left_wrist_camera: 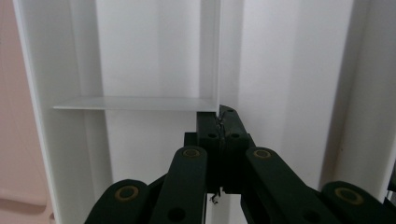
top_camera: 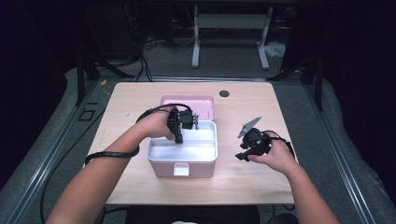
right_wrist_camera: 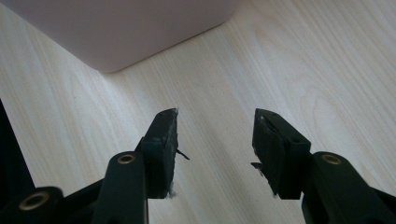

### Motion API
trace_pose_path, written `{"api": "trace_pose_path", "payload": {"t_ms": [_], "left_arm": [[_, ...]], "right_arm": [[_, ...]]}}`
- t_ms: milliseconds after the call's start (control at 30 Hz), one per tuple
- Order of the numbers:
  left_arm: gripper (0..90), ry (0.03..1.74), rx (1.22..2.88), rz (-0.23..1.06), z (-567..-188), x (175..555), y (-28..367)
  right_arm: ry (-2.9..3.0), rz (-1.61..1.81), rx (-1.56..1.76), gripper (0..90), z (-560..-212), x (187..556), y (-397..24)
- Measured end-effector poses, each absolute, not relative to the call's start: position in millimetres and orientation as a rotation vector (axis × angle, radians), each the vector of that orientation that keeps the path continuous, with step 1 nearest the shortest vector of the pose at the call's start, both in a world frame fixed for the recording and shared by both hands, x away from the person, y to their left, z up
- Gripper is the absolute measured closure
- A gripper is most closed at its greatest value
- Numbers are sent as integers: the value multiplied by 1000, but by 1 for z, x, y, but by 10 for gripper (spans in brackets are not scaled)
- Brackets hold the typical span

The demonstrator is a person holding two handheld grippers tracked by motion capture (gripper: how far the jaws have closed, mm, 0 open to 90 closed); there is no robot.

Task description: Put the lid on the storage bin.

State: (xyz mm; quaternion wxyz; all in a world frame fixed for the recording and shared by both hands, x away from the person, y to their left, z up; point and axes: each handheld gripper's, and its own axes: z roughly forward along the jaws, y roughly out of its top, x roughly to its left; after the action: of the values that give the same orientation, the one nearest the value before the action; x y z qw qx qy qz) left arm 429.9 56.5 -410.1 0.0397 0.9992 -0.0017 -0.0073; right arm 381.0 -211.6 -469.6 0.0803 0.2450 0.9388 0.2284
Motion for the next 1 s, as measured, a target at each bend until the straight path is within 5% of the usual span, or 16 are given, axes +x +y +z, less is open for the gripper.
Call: {"api": "trace_pose_path", "payload": {"t_ms": [367,1000], "left_arm": [[884,34,3038,-15,-418,429,60],[699,342,3015,28,-410,430,110]], "right_arm": [[2827,720,757,504,-468,383,-210],[2754,810,784,508,-440,394,-195]]}}
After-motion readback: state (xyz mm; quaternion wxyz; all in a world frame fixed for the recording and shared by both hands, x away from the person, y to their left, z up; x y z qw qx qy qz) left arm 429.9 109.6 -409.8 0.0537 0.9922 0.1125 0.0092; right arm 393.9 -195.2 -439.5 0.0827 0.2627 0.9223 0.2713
